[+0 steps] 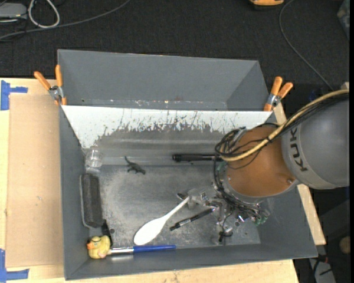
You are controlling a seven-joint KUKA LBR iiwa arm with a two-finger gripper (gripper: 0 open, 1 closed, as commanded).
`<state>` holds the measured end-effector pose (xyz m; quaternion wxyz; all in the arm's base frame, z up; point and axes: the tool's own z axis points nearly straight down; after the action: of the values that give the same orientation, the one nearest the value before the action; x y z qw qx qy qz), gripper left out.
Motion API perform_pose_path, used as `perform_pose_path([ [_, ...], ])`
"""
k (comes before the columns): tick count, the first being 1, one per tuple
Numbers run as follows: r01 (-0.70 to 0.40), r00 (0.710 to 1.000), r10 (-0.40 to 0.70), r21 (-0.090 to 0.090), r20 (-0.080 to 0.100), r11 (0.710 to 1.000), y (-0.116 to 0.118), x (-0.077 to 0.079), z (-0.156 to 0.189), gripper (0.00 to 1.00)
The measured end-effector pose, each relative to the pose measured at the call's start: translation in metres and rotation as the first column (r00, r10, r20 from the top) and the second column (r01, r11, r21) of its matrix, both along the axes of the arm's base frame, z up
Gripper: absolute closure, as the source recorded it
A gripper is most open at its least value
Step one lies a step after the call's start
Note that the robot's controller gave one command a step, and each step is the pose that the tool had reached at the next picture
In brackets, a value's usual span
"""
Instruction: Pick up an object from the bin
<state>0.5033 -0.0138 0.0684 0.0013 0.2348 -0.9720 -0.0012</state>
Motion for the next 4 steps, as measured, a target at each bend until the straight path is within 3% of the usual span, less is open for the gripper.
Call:
perform_pose_path([
  [1, -0.349, 0.937, 0.349, 0.001, 0.002, 0.937, 0.016, -0.011, 0.001, 1.0],
  [2, -0.35, 0.937, 0.35, 0.001, 0.002, 0.937, 0.016, -0.011, 0.001, 1.0],
  [3, -0.348, 0.938, 0.348, 0.006, -0.009, 0.938, 0.017, -0.015, 0.029, 1.0],
  [4, -0.346, 0.938, 0.346, 0.003, -0.001, 0.938, 0.017, -0.012, 0.059, 1.0],
])
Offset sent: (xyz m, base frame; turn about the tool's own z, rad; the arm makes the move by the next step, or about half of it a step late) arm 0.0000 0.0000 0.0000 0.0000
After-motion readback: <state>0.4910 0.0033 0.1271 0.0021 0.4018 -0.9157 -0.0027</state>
